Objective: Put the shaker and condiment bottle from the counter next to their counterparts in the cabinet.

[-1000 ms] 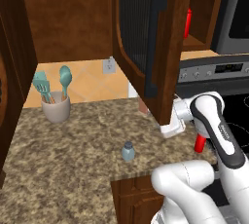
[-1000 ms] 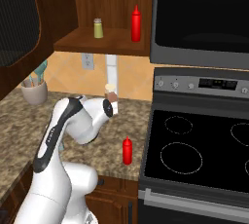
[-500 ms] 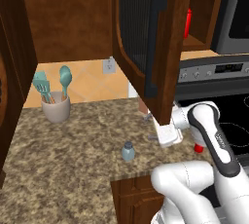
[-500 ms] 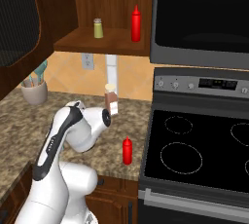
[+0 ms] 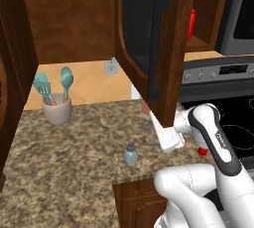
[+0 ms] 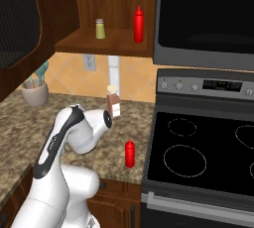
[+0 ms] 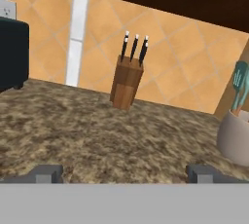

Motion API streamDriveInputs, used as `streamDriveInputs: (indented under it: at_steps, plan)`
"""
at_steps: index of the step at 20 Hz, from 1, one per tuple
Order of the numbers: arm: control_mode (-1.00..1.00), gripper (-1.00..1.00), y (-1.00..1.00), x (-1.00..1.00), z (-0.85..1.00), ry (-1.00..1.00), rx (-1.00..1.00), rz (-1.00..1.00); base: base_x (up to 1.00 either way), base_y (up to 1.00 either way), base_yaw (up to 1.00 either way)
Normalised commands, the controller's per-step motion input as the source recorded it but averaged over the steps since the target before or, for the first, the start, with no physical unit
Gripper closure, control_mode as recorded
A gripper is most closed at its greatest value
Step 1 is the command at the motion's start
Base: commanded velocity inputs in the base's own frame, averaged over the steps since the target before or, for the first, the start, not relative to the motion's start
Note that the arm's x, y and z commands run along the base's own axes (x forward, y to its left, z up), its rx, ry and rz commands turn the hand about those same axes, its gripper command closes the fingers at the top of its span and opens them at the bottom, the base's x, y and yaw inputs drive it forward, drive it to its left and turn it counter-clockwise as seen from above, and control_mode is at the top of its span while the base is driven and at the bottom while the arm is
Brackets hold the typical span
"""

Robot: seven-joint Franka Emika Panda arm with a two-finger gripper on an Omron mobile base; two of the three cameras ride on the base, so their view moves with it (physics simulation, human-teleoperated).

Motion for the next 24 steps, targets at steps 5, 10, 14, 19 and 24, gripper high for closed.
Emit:
streamDriveInputs:
  at_steps: [5, 10, 14, 19, 24]
  plan:
    - [-1.0, -1.0, 0.13, -0.13, -0.28, 0.03, 0.0, 0.06, 0.0, 0.0, 0.0]
    - [-1.0, -1.0, 0.06, -0.09, -0.24, 0.01, 0.0, 0.05, 0.0, 0.0, 0.0]
    - [-1.0, -1.0, 0.08, -0.13, -0.27, 0.02, 0.0, 0.05, 0.0, 0.0, 0.0]
    - [-1.0, -1.0, 0.06, -0.13, -0.31, 0.02, 0.0, 0.03, 0.0, 0.0, 0.0]
    - [-1.0, -1.0, 0.04, -0.02, -0.24, 0.01, 0.0, 0.05, 0.0, 0.0, 0.0]
